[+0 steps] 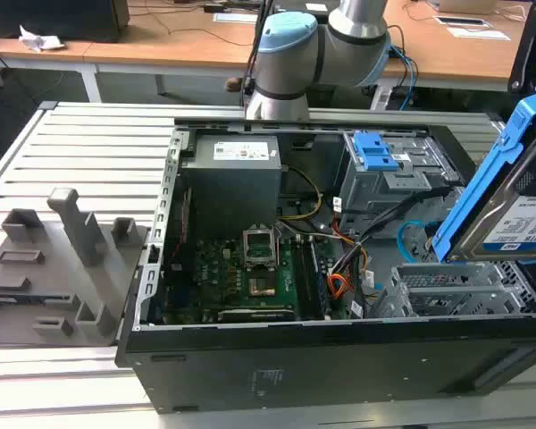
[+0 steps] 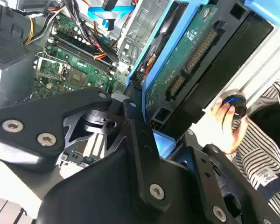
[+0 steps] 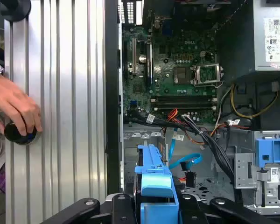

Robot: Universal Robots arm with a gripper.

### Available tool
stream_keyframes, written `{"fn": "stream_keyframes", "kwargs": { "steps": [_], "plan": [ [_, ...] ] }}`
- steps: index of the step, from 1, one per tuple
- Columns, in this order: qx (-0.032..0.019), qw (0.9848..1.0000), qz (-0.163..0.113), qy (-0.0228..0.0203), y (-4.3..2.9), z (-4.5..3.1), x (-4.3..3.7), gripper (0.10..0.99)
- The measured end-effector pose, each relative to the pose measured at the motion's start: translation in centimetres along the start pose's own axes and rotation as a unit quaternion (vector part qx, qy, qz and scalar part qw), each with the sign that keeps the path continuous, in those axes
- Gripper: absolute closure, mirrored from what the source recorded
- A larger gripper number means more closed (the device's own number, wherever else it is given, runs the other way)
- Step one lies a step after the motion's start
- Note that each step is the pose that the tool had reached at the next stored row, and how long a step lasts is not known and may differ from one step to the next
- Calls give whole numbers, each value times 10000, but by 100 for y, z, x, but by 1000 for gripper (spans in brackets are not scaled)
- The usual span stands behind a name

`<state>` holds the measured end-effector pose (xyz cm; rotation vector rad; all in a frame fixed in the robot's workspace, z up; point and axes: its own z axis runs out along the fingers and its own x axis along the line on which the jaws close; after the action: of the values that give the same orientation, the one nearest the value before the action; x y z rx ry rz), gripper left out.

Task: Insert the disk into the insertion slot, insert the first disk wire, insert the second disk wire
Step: 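Insert the disk into the insertion slot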

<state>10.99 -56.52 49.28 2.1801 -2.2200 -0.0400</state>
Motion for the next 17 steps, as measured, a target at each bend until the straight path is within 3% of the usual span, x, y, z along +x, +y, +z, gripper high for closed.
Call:
{"fn": "stream_keyframes", "kwargs": {
  "steps": [8,17],
  "plan": [
    [-1,10000,1,4,-4,117,0,722],
    [-1,10000,0,4,-7,182,-1,722]
  ]
}}
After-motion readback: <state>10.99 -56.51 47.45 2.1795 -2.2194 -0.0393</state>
